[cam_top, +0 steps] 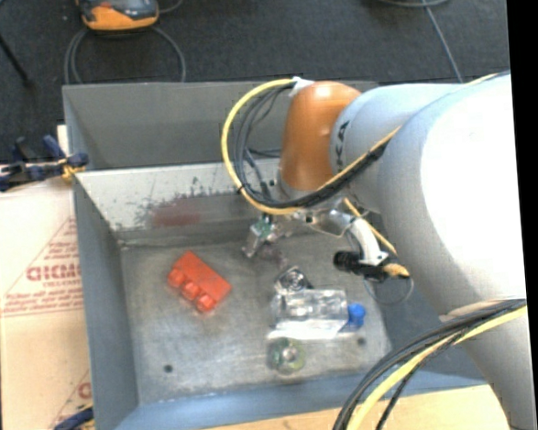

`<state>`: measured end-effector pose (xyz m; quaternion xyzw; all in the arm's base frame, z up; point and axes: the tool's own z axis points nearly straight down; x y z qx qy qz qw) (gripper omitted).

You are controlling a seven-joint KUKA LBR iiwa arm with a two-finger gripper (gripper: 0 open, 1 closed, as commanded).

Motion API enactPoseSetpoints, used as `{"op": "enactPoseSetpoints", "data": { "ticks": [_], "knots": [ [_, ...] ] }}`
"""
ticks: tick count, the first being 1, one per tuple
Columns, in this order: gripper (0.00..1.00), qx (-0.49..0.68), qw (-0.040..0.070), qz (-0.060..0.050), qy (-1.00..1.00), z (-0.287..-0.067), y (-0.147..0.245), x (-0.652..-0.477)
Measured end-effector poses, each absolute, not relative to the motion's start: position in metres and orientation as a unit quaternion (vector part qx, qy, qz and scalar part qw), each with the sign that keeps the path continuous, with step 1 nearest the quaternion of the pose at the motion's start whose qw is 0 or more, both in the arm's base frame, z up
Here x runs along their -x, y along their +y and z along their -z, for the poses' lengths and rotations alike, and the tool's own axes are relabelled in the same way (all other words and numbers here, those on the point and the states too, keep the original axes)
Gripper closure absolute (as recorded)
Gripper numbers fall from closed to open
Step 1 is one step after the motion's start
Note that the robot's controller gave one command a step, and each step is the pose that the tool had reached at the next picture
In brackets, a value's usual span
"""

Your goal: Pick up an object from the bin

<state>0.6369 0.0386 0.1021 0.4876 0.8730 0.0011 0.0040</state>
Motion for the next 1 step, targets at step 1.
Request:
{"op": "enactPoseSetpoints", "data": {
  "ticks": [1],
  "knots": [
    [1.00, -0.485, 0.004, -0.002, 0.875, -0.1733, 0.0374, -0.6393]
  ]
}}
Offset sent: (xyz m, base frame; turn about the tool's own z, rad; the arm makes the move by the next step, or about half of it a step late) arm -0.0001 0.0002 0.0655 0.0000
